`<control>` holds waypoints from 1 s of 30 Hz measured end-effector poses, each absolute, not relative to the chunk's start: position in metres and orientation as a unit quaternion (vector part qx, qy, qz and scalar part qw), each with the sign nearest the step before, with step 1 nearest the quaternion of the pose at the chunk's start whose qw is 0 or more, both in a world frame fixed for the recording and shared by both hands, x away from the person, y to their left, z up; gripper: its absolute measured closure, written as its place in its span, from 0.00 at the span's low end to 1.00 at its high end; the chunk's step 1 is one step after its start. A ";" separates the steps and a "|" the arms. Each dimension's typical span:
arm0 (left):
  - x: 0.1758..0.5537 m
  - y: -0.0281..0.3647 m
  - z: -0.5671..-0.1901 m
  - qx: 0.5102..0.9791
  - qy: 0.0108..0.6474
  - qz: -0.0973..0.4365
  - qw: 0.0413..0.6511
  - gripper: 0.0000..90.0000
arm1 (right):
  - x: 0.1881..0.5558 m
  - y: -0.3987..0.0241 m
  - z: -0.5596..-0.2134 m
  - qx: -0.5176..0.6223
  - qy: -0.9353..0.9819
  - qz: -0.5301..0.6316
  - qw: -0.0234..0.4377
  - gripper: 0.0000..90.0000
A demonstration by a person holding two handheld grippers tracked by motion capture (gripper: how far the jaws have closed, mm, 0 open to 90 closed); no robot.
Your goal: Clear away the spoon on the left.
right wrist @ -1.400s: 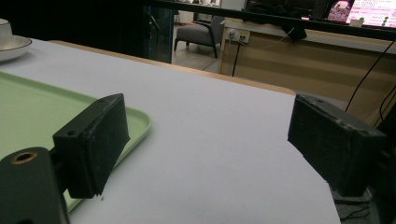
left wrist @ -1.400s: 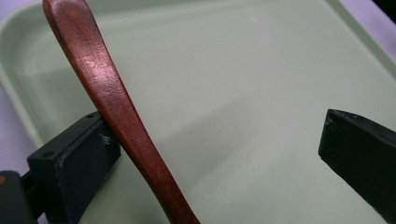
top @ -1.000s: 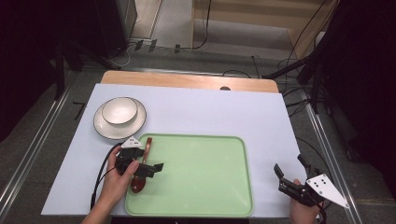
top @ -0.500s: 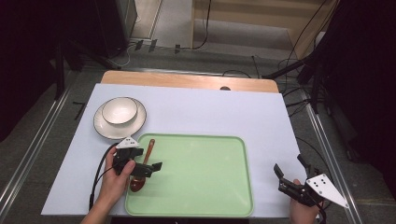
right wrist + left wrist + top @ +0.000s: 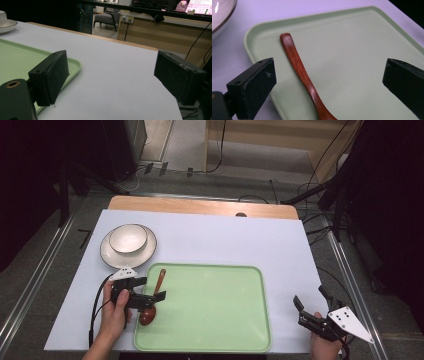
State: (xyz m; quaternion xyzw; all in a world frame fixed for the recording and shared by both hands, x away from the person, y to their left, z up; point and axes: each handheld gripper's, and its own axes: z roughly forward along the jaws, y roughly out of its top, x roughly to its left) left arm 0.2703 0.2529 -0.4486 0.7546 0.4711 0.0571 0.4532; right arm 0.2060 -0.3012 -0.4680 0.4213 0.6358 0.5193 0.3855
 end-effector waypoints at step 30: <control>0.241 0.301 -0.442 0.716 0.465 0.088 0.513 0.00 | 0.206 -0.302 -0.468 0.423 0.634 0.521 0.385 0.15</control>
